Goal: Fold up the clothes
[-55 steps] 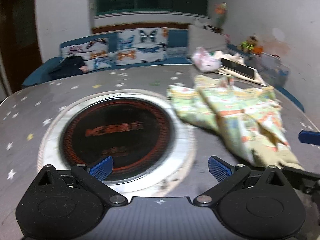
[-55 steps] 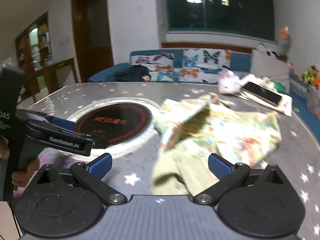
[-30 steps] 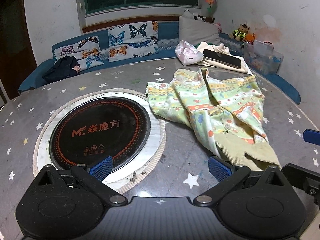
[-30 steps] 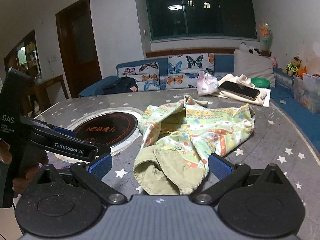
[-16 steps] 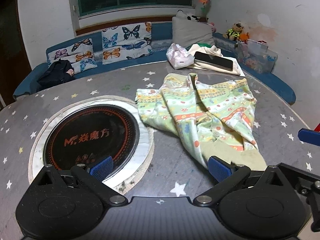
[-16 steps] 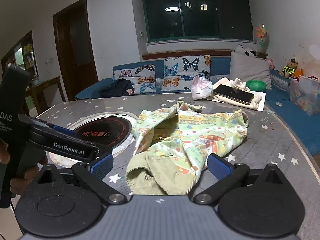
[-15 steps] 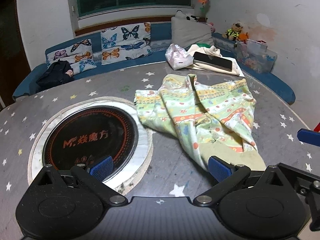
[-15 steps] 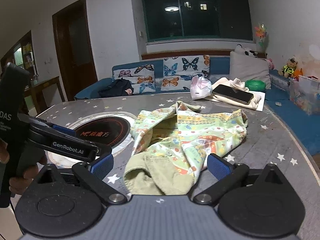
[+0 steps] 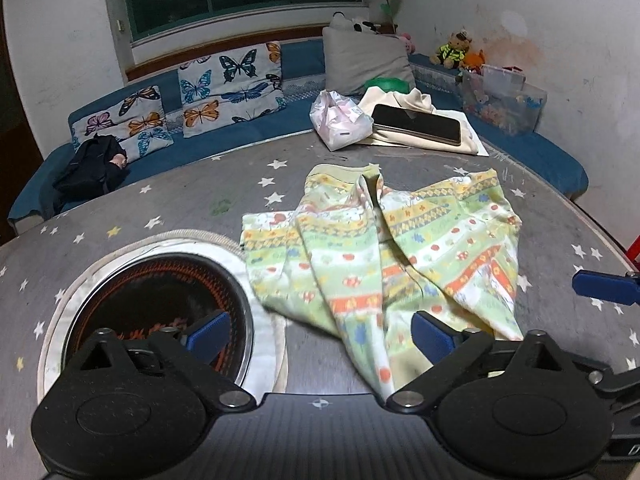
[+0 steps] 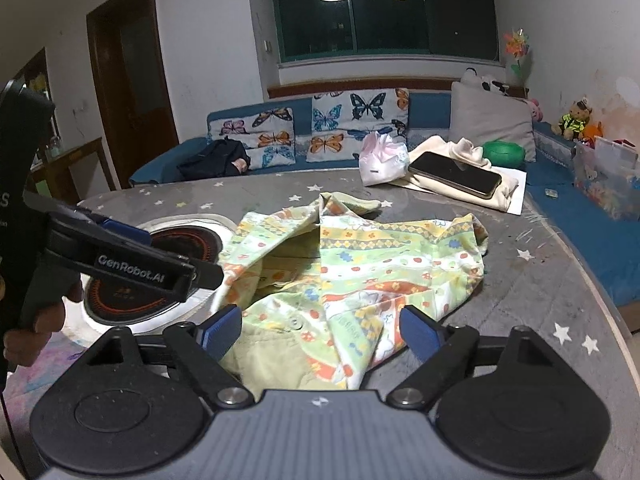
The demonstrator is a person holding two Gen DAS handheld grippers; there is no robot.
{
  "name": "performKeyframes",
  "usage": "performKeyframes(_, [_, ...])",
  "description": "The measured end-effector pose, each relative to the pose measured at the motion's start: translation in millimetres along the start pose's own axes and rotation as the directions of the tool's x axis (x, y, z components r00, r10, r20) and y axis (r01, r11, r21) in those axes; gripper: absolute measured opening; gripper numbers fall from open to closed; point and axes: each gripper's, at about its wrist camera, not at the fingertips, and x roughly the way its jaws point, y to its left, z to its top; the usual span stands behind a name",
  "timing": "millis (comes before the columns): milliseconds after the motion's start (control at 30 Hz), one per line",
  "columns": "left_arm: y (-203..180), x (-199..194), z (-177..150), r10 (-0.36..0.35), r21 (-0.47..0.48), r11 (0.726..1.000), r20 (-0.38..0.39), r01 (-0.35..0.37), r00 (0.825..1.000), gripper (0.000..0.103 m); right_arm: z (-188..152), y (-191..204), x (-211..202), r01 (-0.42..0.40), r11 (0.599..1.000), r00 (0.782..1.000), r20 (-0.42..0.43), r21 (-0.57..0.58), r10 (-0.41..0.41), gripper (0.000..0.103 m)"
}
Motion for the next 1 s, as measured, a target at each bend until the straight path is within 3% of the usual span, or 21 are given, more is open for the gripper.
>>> performKeyframes(267, [-8.3, 36.9, 22.6, 0.009, 0.054, 0.999, -0.023, -0.007, 1.000, 0.090, 19.9, -3.6, 32.5, 0.005, 0.999, 1.000, -0.026, -0.034, -0.006, 0.084])
performKeyframes(367, [-6.1, 50.6, 24.9, 0.027, 0.062, 0.998, -0.043, -0.025, 0.999, 0.082, 25.5, -4.8, 45.9, 0.012, 0.999, 0.999, -0.041, -0.049, -0.014, 0.083])
performKeyframes(467, [-0.3, 58.8, 23.4, 0.016, 0.063, 0.998, -0.064, -0.012, 0.998, 0.060, 29.5, -5.4, 58.5, 0.013, 0.998, 0.999, -0.050, -0.062, -0.016, 0.081])
performKeyframes(533, [3.7, 61.5, 22.2, -0.001, 0.053, 0.999, -0.080, 0.005, 0.997, 0.038, 32.7, -5.2, 67.6, 0.012, 0.997, 0.998, -0.057, -0.070, -0.016, 0.081])
performKeyframes(633, [10.5, 61.2, 20.3, -0.039, 0.025, 0.999, -0.088, 0.041, 0.995, 0.021, 36.5, -4.6, 82.8, 0.011, 0.996, 0.997, -0.074, -0.083, -0.018, 0.080])
performKeyframes(867, [15.9, 56.2, 20.4, -0.052, 0.009, 0.999, -0.081, 0.053, 0.995, 0.012, 42.5, -1.6, 117.9, 0.018, 0.993, 0.994, -0.109, -0.116, -0.030, 0.075])
performKeyframes(1000, [18.5, 54.3, 19.8, -0.048, 0.006, 0.999, -0.080, 0.049, 0.996, 0.011, 42.5, -2.7, 137.4, 0.035, 0.992, 0.990, -0.134, -0.120, -0.051, 0.067])
